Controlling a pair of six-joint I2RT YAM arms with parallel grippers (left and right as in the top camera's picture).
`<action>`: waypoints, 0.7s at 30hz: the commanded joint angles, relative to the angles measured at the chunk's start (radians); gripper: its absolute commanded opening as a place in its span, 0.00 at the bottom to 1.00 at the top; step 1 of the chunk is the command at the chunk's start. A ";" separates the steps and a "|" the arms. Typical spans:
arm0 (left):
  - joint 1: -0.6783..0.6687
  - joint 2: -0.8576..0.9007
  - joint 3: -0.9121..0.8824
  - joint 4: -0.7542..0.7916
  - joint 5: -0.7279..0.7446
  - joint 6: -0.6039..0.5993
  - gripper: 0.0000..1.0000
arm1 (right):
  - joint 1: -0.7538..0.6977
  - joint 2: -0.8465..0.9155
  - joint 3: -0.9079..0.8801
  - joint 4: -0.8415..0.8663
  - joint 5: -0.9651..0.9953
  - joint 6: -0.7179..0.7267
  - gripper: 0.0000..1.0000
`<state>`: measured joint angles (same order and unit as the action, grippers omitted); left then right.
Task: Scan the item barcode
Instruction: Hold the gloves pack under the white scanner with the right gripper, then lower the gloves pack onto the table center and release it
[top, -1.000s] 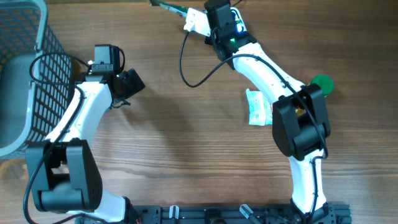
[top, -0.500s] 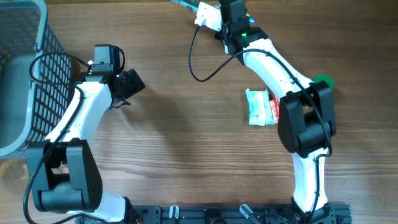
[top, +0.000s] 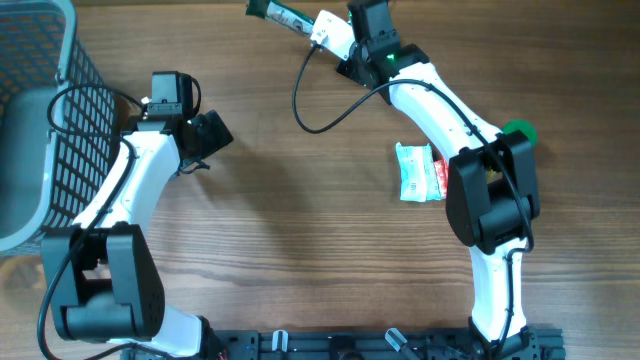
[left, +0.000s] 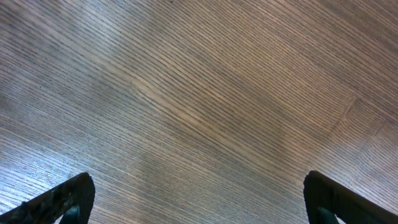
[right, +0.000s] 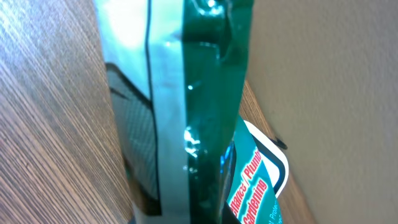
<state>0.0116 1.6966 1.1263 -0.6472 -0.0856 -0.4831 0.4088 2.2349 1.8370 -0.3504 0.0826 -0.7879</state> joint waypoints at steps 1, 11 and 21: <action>0.003 -0.006 -0.002 0.001 -0.017 0.012 1.00 | 0.001 0.017 0.003 0.017 0.006 0.085 0.04; 0.003 -0.006 -0.002 0.001 -0.017 0.012 1.00 | -0.003 -0.207 0.003 0.005 -0.005 0.270 0.04; 0.003 -0.006 -0.002 0.000 -0.017 0.012 1.00 | -0.003 -0.233 -0.005 -0.847 -0.488 0.560 0.11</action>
<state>0.0116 1.6966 1.1263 -0.6464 -0.0856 -0.4831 0.4088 1.9686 1.8462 -1.0885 -0.2119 -0.3485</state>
